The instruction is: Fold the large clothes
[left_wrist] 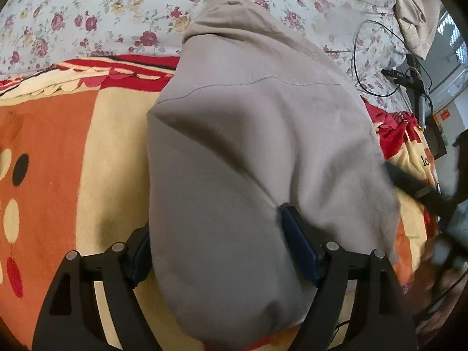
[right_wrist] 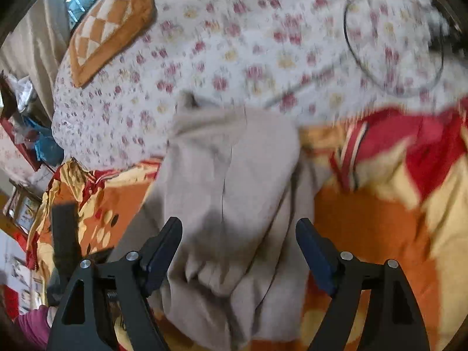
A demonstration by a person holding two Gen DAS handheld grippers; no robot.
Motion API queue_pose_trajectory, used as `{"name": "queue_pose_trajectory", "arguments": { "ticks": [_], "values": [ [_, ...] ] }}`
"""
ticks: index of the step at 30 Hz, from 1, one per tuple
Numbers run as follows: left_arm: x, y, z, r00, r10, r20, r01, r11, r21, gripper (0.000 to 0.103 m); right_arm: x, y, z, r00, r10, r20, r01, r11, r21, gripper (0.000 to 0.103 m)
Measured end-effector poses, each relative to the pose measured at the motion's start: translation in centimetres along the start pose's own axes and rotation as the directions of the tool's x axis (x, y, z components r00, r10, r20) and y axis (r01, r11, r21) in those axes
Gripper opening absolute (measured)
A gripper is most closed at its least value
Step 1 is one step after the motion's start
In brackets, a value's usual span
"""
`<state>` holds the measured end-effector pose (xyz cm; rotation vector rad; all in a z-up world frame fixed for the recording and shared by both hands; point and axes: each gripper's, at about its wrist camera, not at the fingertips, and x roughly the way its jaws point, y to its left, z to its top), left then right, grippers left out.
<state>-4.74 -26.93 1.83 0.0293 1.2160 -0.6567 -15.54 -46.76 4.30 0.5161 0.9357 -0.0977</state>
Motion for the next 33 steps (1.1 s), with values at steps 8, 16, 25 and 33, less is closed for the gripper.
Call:
{"name": "queue_pose_trajectory", "arguments": {
  "ticks": [8, 16, 25, 33],
  "values": [
    [-4.1, 1.5, -1.2, 0.998, -0.002, 0.069, -0.003, 0.997, 0.074, 0.084, -1.5, -1.6, -2.1, 0.996, -0.044, 0.083, 0.046, 0.999, -0.024, 0.003],
    [-5.2, 2.6, -2.0, 0.999, -0.009, 0.052, 0.005, 0.997, 0.081, 0.084, -3.5, -0.9, -2.9, 0.997, -0.047, 0.063, 0.047, 0.999, -0.001, 0.023],
    [-5.5, 3.3, -1.7, 0.999, -0.003, 0.037, 0.002, 1.0, 0.03, 0.084, -1.5, 1.6, -5.9, 1.0, -0.006, -0.025, 0.004, 0.997, -0.078, 0.003],
    [-4.7, 2.3, 0.3, 0.998, -0.017, 0.067, 0.016, 1.0, 0.004, 0.084, -2.0, -3.5, -5.8, 0.993, -0.109, -0.032, 0.11, 0.994, 0.005, 0.0]
  ]
}}
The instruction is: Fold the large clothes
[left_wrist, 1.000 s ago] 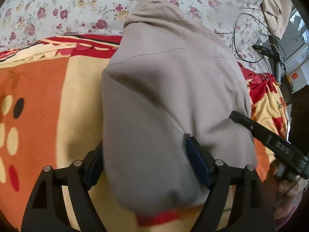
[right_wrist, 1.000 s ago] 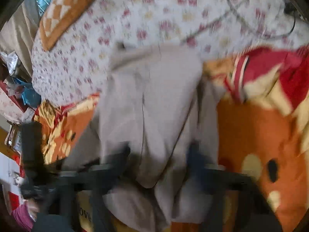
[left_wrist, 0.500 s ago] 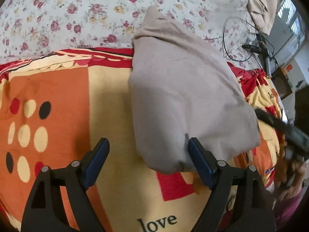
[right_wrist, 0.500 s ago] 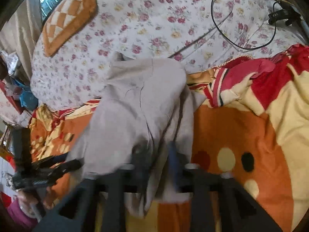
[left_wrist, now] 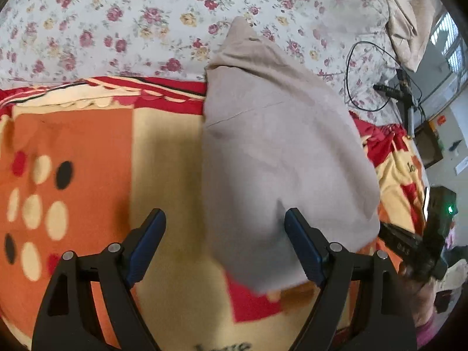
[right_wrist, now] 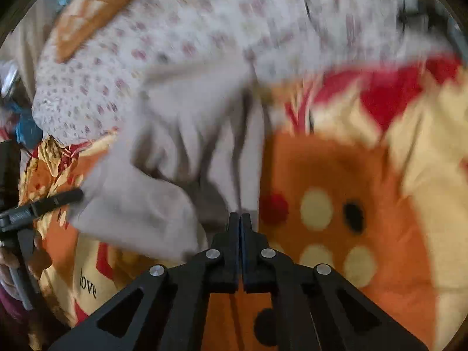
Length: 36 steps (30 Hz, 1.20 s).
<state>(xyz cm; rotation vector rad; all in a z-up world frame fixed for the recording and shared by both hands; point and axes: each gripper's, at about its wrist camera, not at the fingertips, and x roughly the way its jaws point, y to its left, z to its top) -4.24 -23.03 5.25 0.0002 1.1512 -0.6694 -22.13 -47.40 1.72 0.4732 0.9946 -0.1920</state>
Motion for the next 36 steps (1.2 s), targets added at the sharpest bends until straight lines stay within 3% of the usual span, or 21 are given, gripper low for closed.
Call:
{"name": "queue_pose_trajectory", "arguments": {
  "ticks": [1, 3, 4, 5, 6, 8, 11, 13, 14, 16, 19, 22, 23, 25, 26, 27, 30, 33, 34, 35, 36],
  "values": [
    [0.4, -0.3, 0.1, 1.0, 0.008, 0.002, -0.008, 1.0, 0.004, 0.084, -1.2, 0.0, 0.3, 0.999, 0.003, 0.039, -0.004, 1.0, 0.027, 0.0],
    [1.3, -0.6, 0.3, 1.0, 0.016, -0.011, -0.016, 1.0, 0.009, 0.084, -3.6, 0.0, 1.3, 0.991, -0.021, 0.129, 0.011, 0.997, 0.077, 0.018],
    [1.8, -0.7, 0.3, 1.0, 0.013, -0.023, -0.013, 1.0, 0.01, 0.084, -4.3, 0.1, 1.9, 0.986, -0.018, 0.166, 0.002, 0.996, 0.094, 0.03],
    [2.3, -0.8, 0.4, 1.0, 0.011, -0.028, -0.011, 1.0, 0.01, 0.084, -4.9, 0.3, 2.9, 0.978, -0.001, 0.207, -0.023, 0.993, 0.113, 0.055],
    [2.6, -1.0, 0.4, 0.999, 0.012, -0.031, -0.011, 1.0, 0.01, 0.084, -4.9, 0.5, 3.6, 0.976, 0.016, 0.219, -0.042, 0.992, 0.116, 0.061],
    [3.0, -1.2, 0.4, 0.999, 0.009, -0.036, -0.009, 1.0, 0.006, 0.084, -2.2, 2.1, 6.0, 0.985, 0.07, 0.161, -0.086, 0.992, 0.094, 0.06],
    [3.0, -1.6, 0.5, 0.999, 0.017, -0.039, -0.016, 1.0, 0.023, 0.084, 2.8, 3.2, 8.3, 0.996, 0.076, 0.051, -0.082, 0.989, 0.125, 0.059],
    [2.7, -1.8, 0.6, 0.999, 0.024, -0.042, -0.022, 0.999, 0.046, 0.084, 3.9, 3.8, 9.0, 0.992, 0.109, 0.061, -0.115, 0.988, 0.104, 0.019],
    [2.4, -1.8, 0.7, 0.999, 0.022, -0.037, -0.02, 0.998, 0.055, 0.084, 3.3, 4.1, 9.0, 0.99, 0.088, 0.106, -0.095, 0.993, 0.07, 0.01],
    [1.7, -1.6, 1.1, 1.0, 0.031, -0.003, -0.031, 0.997, 0.074, 0.084, 2.1, 4.4, 8.9, 0.982, 0.02, 0.189, -0.018, 1.0, -0.009, 0.005],
    [2.0, -1.1, 2.2, 0.999, 0.043, 0.018, -0.044, 0.998, 0.052, 0.084, 4.7, 2.6, 8.5, 0.989, -0.097, 0.115, 0.099, 0.995, -0.007, 0.003],
    [3.3, -0.5, 2.9, 0.999, -0.012, -0.031, 0.013, 1.0, 0.022, 0.084, 4.3, 2.0, 8.1, 0.989, -0.068, 0.13, 0.068, 0.998, 0.0, 0.004],
    [3.9, -0.3, 3.1, 0.998, -0.03, -0.051, 0.031, 0.999, 0.015, 0.084, 3.5, 1.6, 8.2, 0.988, -0.042, 0.15, 0.039, 0.999, 0.022, 0.009],
    [4.9, 0.7, 3.8, 0.995, -0.073, -0.072, 0.071, 0.997, -0.024, 0.084, 2.3, 0.1, 8.5, 0.984, -0.028, 0.178, 0.016, 0.998, 0.068, 0.047],
    [5.4, 1.1, 4.1, 0.993, -0.088, -0.082, 0.085, 0.995, -0.045, 0.088, 2.0, -0.5, 8.7, 0.981, -0.023, 0.193, 0.004, 0.996, 0.094, 0.082],
    [6.0, 1.6, 4.4, 0.989, -0.111, -0.1, 0.104, 0.992, -0.067, 0.089, 1.9, -1.2, 8.6, 0.979, -0.001, 0.205, -0.023, 0.993, 0.116, 0.092],
    [7.5, 2.8, 5.0, 0.97, -0.202, -0.132, 0.185, 0.975, -0.126, 0.093, 4.0, -2.3, 8.9, 0.982, 0.141, 0.128, -0.158, 0.978, 0.136, 0.091],
    [7.6, 2.0, 5.0, 0.972, -0.191, -0.137, 0.181, 0.98, -0.079, 0.093, 6.6, -2.6, 8.5, 0.957, 0.282, 0.072, -0.29, 0.942, 0.167, 0.091],
    [7.6, 1.5, 5.0, 0.972, -0.19, -0.137, 0.186, 0.982, -0.045, 0.083, 7.5, -2.5, 8.4, 0.941, 0.333, 0.056, -0.337, 0.925, 0.175, 0.088],
    [7.5, 1.0, 4.9, 0.97, -0.204, -0.136, 0.203, 0.979, -0.021, 0.057, 8.0, -2.3, 8.3, 0.928, 0.369, 0.042, -0.371, 0.911, 0.179, 0.076],
    [7.1, 0.5, 4.9, 0.973, -0.193, -0.126, 0.194, 0.981, 0.001, 0.054, 8.2, -2.0, 8.3, 0.924, 0.38, 0.036, -0.38, 0.906, 0.188, 0.057]
  ]
}}
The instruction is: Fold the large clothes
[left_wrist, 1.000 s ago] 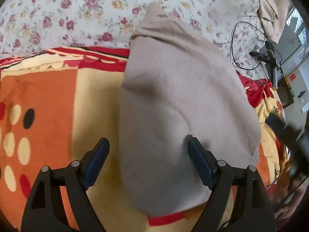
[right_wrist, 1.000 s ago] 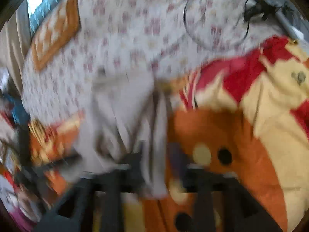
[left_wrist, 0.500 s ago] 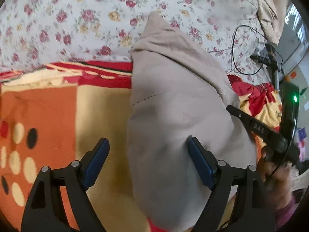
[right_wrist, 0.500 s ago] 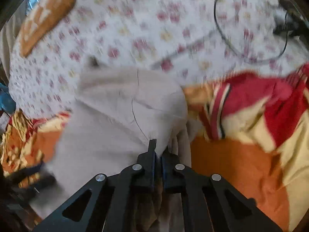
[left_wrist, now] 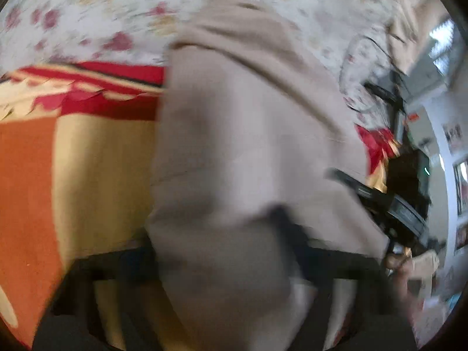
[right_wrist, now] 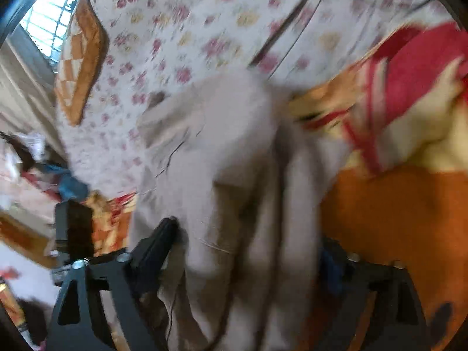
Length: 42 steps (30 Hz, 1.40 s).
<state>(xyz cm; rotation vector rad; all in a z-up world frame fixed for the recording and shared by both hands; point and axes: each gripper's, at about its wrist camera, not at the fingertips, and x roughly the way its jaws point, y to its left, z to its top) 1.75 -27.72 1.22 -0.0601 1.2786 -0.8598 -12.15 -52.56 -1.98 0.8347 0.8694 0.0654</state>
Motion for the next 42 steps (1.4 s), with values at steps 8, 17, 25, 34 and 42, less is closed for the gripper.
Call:
{"name": "queue_pose_trajectory", "arguments": {
  "ticks": [8, 17, 25, 34, 42],
  "values": [
    [-10.3, -2.3, -3.4, 0.997, -0.013, 0.076, 0.007, 0.997, 0.07, 0.025, -4.0, 7.8, -3.3, 0.99, 0.139, -0.037, -0.143, 0.982, -0.12, 0.034],
    [-11.5, -0.2, -12.9, 0.983, 0.181, -0.008, -0.18, 0.981, 0.069, 0.047, -4.8, 10.8, -9.6, 0.989, -0.137, -0.055, 0.121, 0.967, -0.225, 0.062],
    [-11.8, 0.7, -12.4, 0.975, 0.207, 0.077, -0.205, 0.978, -0.039, 0.057, -2.5, 21.9, -3.5, 0.981, -0.162, 0.108, 0.195, 0.833, -0.517, 0.094],
    [-10.0, 0.9, -13.3, 0.972, 0.226, 0.066, -0.225, 0.974, -0.023, 0.065, 7.3, 18.8, -2.7, 0.946, -0.321, -0.04, 0.238, 0.776, -0.584, 0.003],
    [-8.2, 0.2, -13.8, 0.979, 0.198, 0.052, -0.196, 0.98, -0.039, 0.076, 5.6, 10.6, -2.9, 0.893, -0.442, 0.08, 0.44, 0.825, -0.354, 0.0]
  ]
}}
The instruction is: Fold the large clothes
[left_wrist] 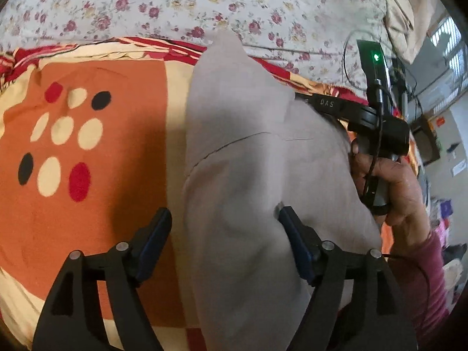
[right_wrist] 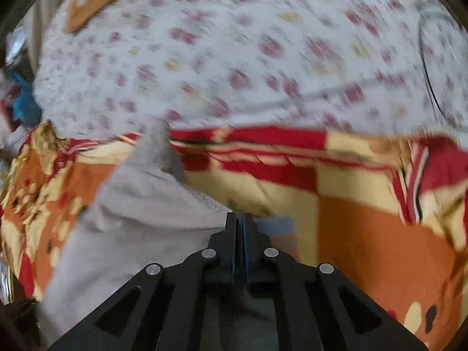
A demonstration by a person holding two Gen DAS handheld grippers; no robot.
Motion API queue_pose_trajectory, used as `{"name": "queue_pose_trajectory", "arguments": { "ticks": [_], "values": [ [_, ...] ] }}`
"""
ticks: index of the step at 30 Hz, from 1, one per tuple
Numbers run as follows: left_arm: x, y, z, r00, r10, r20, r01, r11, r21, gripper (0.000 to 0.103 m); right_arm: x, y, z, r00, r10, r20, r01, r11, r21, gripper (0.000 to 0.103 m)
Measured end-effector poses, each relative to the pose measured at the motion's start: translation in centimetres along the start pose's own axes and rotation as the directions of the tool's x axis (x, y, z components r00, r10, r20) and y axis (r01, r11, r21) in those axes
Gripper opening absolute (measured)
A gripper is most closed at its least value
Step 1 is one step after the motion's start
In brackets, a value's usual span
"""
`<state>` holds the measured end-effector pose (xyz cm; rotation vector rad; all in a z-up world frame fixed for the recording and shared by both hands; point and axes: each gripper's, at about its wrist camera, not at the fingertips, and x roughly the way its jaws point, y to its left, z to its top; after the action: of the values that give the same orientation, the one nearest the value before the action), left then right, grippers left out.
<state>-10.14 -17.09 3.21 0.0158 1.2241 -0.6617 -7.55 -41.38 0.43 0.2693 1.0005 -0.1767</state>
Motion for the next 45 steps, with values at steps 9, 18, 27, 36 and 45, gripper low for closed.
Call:
{"name": "queue_pose_trajectory", "arguments": {
  "ticks": [9, 18, 27, 36, 45],
  "values": [
    [0.5, -1.3, -0.8, 0.999, 0.038, -0.008, -0.038, 0.999, 0.034, 0.076, -12.3, 2.4, -1.1, 0.986, 0.061, 0.152, -0.06, 0.998, -0.011, 0.056],
    [-0.7, -1.1, -1.8, 0.998, 0.057, 0.015, -0.058, 0.996, 0.069, 0.084, -6.7, 2.3, -7.6, 0.999, 0.009, 0.033, -0.009, 1.0, -0.01, 0.03],
    [-1.7, -1.2, -3.2, 0.991, 0.117, 0.064, -0.124, 0.987, 0.106, 0.084, -13.4, 3.1, -9.3, 0.992, 0.09, 0.09, -0.087, 0.995, -0.039, 0.038],
    [-1.3, -1.6, -3.9, 0.989, 0.131, 0.064, -0.138, 0.982, 0.126, 0.084, -10.1, 3.3, -14.1, 0.997, -0.069, 0.023, 0.07, 0.995, -0.074, 0.047],
    [-1.8, -2.0, -4.4, 0.986, 0.143, 0.087, -0.152, 0.981, 0.118, 0.084, -13.0, 1.7, -14.2, 0.998, 0.001, 0.06, -0.004, 0.999, 0.038, 0.053]
  ]
}}
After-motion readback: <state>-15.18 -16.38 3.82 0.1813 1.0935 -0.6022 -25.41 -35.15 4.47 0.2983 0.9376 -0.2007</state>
